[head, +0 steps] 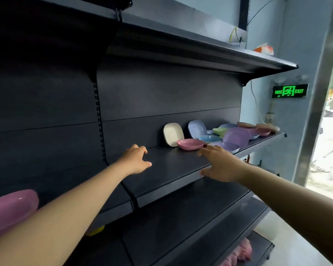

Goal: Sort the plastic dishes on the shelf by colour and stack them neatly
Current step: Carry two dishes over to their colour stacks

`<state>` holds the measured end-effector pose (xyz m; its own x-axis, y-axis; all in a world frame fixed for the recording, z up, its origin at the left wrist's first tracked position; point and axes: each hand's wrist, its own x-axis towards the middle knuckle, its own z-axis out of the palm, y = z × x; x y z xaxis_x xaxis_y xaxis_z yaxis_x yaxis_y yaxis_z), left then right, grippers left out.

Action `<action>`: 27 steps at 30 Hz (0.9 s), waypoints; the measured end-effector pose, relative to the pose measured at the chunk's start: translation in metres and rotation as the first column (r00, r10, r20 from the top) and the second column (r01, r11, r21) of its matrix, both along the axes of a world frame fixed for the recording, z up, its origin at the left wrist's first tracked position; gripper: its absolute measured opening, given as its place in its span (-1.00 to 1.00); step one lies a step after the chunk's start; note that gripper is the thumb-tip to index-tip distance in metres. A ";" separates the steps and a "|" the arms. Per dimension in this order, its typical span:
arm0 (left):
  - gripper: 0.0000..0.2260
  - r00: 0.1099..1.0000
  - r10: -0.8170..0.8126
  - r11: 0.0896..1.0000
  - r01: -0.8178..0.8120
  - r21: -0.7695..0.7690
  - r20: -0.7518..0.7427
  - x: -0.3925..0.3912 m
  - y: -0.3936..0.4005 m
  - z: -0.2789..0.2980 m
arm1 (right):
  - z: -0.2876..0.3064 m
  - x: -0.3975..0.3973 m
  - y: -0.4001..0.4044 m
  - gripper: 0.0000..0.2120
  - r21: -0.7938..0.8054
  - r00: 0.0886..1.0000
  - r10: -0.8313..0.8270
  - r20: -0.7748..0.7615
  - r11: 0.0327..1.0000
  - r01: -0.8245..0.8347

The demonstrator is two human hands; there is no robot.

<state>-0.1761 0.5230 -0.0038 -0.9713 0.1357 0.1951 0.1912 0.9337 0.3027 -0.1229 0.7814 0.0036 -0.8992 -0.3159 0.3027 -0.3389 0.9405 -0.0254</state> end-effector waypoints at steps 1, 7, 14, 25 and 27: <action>-0.57 1.000 0.005 1.000 -0.005 0.004 0.001 -0.016 0.007 -0.001 | -0.003 -0.016 0.009 -0.43 -0.016 1.000 0.002 0.003 1.000 -0.002; -0.56 0.999 0.048 0.994 -0.049 0.100 0.014 -0.129 0.040 0.001 | -0.002 -0.131 0.052 -0.38 -0.013 0.998 -0.043 0.053 0.999 0.043; -0.50 0.986 0.123 0.931 -0.155 0.331 0.116 -0.239 0.074 -0.011 | 0.003 -0.249 0.091 -0.43 -0.136 0.989 -0.044 0.141 0.989 0.063; -0.52 0.935 0.218 0.628 -0.355 0.692 0.281 -0.359 0.113 -0.048 | -0.012 -0.426 0.102 -0.27 -0.116 0.889 0.144 0.434 0.988 -0.104; -0.65 0.924 0.220 0.592 -0.382 0.710 0.314 -0.375 0.120 -0.054 | -0.015 -0.457 0.099 -0.27 -0.029 0.871 0.134 0.472 0.990 -0.137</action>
